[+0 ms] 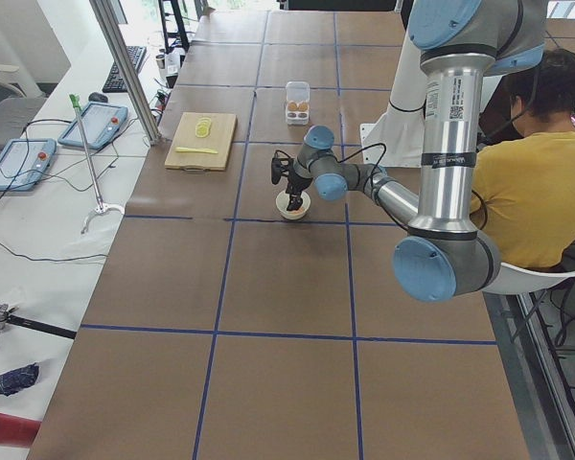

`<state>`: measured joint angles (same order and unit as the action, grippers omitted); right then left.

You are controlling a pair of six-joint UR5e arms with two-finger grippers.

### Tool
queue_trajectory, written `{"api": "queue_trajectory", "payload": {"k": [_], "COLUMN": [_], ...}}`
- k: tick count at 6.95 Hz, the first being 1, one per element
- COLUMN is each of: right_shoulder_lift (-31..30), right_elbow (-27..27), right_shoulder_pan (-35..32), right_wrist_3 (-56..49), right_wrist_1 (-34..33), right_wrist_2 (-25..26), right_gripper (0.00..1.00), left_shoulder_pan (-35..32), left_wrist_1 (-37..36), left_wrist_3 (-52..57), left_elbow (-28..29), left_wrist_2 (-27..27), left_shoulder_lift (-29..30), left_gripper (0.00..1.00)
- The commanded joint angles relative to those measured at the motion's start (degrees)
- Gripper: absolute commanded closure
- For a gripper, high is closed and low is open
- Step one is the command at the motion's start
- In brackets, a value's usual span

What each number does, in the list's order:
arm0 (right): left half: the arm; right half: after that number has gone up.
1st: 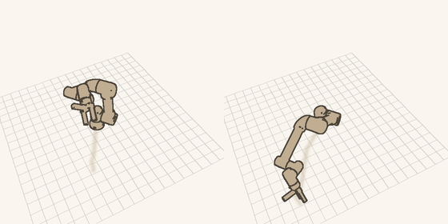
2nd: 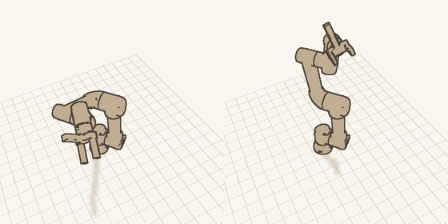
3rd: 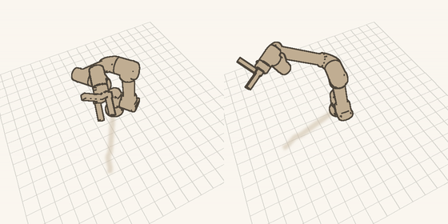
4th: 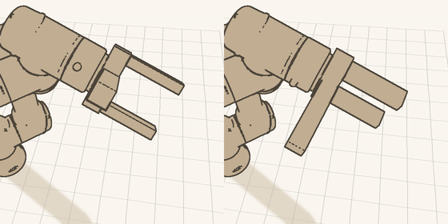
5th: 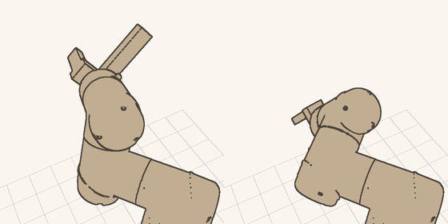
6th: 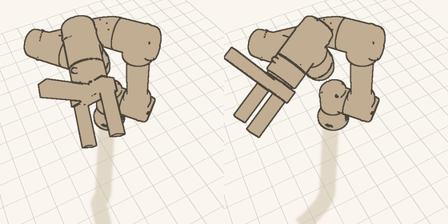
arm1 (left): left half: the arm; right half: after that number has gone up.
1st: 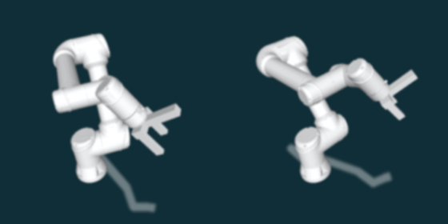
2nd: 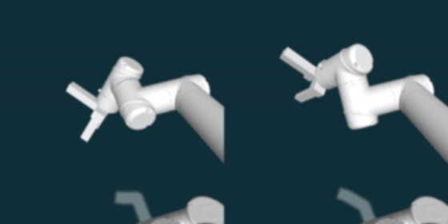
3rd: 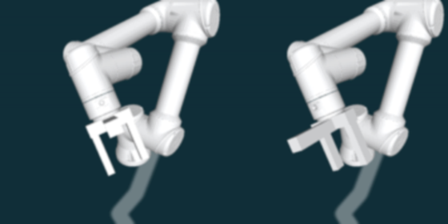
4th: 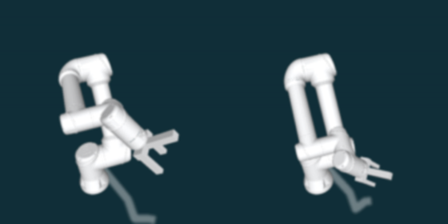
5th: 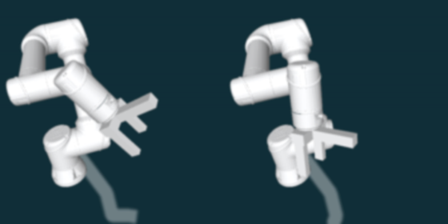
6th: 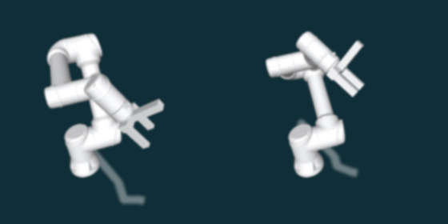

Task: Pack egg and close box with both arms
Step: 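Move the left gripper over the white bowl toward the brown egg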

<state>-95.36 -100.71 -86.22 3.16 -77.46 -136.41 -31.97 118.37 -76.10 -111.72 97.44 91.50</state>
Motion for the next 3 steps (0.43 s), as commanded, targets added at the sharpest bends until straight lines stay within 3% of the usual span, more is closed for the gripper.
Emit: {"api": "queue_trajectory", "payload": {"k": [1,3], "right_shoulder_lift": [0.0,0.0], "right_elbow": [0.2,0.2], "right_shoulder_pan": [0.0,0.0], "right_wrist_3": [0.0,0.0], "right_wrist_1": [0.0,0.0], "right_wrist_2": [0.0,0.0], "right_gripper": [0.00,0.00], "left_shoulder_pan": [0.6,1.9], "left_wrist_1": [-0.2,-0.2], "left_wrist_3": [-0.4,-0.4], "left_elbow": [1.7,1.7], "left_wrist_2": [-0.2,-0.2], "left_shoulder_lift": [1.8,1.8], "left_gripper": [0.25,0.25]}}
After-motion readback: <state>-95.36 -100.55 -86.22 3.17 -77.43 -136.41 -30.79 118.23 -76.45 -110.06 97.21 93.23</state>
